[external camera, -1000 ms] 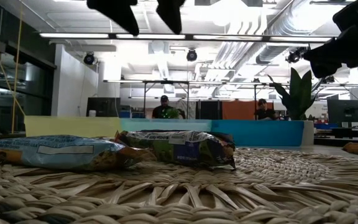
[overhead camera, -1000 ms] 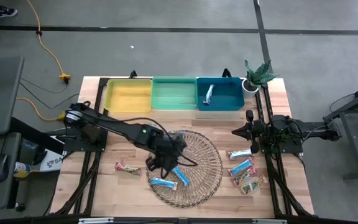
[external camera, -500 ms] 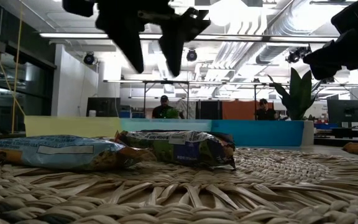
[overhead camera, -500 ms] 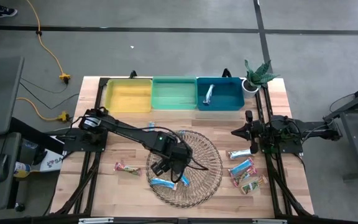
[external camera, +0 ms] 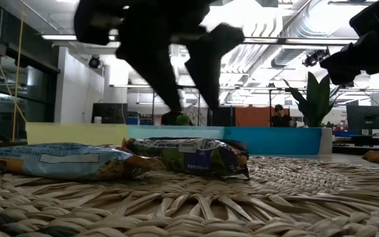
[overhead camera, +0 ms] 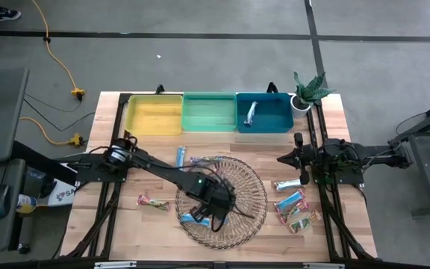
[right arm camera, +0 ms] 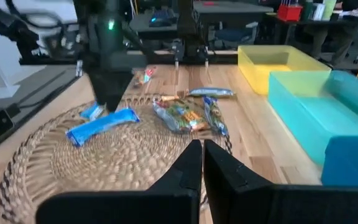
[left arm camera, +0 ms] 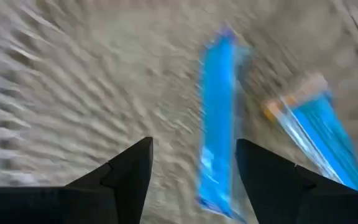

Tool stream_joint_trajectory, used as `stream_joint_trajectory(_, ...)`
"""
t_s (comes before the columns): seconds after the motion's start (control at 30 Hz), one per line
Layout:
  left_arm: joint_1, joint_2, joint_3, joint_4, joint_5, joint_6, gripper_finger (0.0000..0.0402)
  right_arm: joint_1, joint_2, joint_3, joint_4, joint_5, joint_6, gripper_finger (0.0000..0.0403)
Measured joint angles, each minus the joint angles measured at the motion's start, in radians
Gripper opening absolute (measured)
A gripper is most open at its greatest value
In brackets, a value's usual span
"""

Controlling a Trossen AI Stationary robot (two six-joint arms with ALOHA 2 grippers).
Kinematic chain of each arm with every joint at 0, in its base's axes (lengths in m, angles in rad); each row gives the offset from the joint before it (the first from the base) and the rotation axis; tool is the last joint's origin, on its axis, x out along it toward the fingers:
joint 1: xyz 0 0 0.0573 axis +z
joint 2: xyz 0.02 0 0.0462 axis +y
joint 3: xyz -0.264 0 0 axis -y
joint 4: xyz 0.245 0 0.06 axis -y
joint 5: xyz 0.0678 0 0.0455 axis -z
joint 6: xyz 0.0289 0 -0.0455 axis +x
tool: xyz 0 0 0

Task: Pick and place Granola Bars by type
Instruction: Put the bottom blue granola bar into the blue bin

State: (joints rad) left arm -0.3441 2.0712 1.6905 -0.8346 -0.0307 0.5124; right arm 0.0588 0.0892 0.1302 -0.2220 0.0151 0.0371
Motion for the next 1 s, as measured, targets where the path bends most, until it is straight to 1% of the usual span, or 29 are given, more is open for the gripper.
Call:
stream_joint_trajectory(0.03,-0.006,0.001,0.000,-0.022,0.002,-0.013,0.0225,0.000,-0.003,-0.001,-0.011,0.000,0.000,0.0000)
stream_joint_trajectory(0.13,-0.014,0.012,0.009,0.025,0.028,-0.038,0.0225,0.000,0.008,-0.001,-0.008,0.000,0.000,0.0000)
stream_joint_trajectory(0.2,-0.019,0.023,0.005,-0.002,0.028,-0.073,0.0225,0.000,0.012,-0.001,-0.005,0.000,0.000,0.0000)
stream_joint_trajectory(0.27,-0.019,0.041,0.005,0.021,0.024,-0.081,0.0225,0.000,0.016,-0.001,-0.010,0.000,0.000,0.0000)
stream_joint_trajectory(0.33,-0.018,0.042,0.004,0.007,0.024,-0.089,0.0225,0.000,0.018,-0.001,-0.006,0.000,0.000,0.0000)
stream_joint_trajectory(0.4,-0.016,0.051,0.007,0.038,0.023,-0.091,0.0225,0.000,0.019,-0.001,-0.006,0.000,0.000,0.0000)
stream_joint_trajectory(0.47,-0.016,0.055,0.003,0.012,0.020,-0.091,0.0225,0.000,0.021,-0.001,-0.006,0.000,0.000,0.0000)
stream_joint_trajectory(0.57,-0.016,0.068,0.007,0.040,0.020,-0.091,0.0225,0.000,0.023,-0.001,-0.006,0.000,0.000,0.0000)
stream_joint_trajectory(0.63,-0.016,0.073,0.004,0.009,0.026,-0.092,0.0225,0.000,0.023,-0.001,-0.007,0.000,0.000,0.0000)
stream_joint_trajectory(0.73,-0.016,0.095,0.006,0.027,0.028,-0.095,0.0225,0.000,0.023,-0.001,-0.006,0.000,0.000,0.0000)
stream_joint_trajectory(0.8,-0.016,0.101,0.002,-0.001,0.016,-0.095,0.0225,0.000,0.023,-0.001,-0.006,0.000,0.000,0.0000)
stream_joint_trajectory(0.87,-0.016,0.112,0.006,0.027,0.020,-0.095,0.0225,0.000,0.023,-0.001,-0.006,0.000,0.000,0.0000)
stream_joint_trajectory(1.0,-0.015,0.119,0.006,0.003,0.034,-0.096,0.0225,0.000,0.022,-0.001,-0.008,0.000,0.000,0.0000)
